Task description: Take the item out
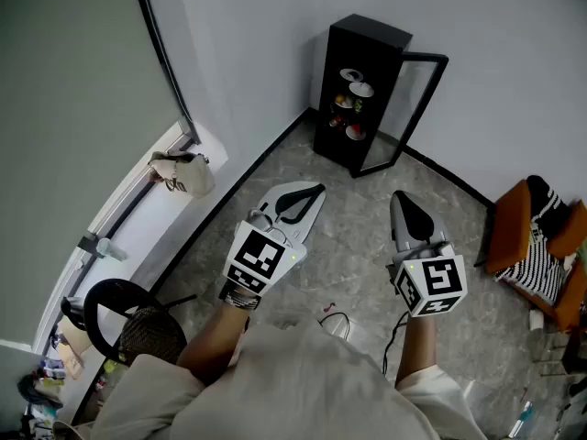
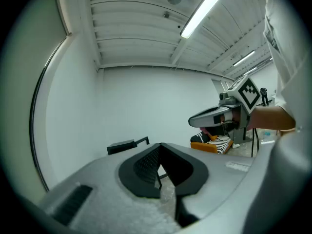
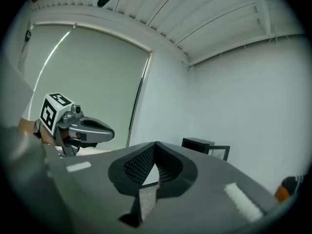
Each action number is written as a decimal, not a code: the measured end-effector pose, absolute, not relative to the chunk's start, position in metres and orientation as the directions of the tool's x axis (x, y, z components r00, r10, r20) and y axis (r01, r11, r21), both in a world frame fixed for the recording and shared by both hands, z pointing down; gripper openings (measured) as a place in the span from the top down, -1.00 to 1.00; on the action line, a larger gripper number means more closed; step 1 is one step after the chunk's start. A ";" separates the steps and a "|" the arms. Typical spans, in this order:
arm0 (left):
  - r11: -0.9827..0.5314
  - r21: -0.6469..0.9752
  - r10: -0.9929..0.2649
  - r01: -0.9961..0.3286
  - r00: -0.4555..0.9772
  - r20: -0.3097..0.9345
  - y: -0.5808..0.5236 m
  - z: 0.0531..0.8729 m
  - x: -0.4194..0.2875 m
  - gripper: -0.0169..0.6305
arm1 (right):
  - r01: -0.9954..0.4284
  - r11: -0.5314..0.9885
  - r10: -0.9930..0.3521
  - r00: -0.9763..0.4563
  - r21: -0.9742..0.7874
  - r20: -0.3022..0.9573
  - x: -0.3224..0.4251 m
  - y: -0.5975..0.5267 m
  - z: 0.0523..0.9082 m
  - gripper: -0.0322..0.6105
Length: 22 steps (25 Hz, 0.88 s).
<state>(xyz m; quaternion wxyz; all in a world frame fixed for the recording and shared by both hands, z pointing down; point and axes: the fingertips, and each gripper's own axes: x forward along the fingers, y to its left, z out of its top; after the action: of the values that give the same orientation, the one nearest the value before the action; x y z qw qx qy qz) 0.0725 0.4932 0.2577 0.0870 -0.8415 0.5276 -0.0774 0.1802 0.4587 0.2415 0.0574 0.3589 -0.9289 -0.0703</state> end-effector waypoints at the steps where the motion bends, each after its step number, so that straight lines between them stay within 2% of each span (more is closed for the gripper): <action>1: -0.430 -0.230 -0.900 -0.873 0.434 0.037 0.493 0.258 0.069 0.93 | -0.658 0.733 -0.674 -0.737 0.172 0.051 0.176 0.459 0.242 0.89; 7: -0.448 -0.227 -0.892 -0.864 0.448 0.056 0.489 0.270 0.045 0.93 | -0.672 0.729 -0.680 -0.733 0.129 0.025 0.158 0.458 0.244 0.88; 13: -0.460 -0.211 -0.888 -0.863 0.454 0.077 0.469 0.280 0.029 0.93 | -0.686 0.724 -0.690 -0.722 0.079 0.057 0.147 0.435 0.261 0.88; 22: -0.486 -0.208 -0.874 -0.849 0.475 0.104 0.386 0.299 0.010 0.93 | -0.706 0.702 -0.712 -0.698 0.099 0.071 0.134 0.358 0.276 0.88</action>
<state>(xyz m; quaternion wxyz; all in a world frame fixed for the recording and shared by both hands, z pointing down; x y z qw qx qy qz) 0.0098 0.3855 0.2990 0.0640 -0.8563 0.5031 -0.0982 0.1341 0.3577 0.2764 0.0520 0.3850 -0.9209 -0.0320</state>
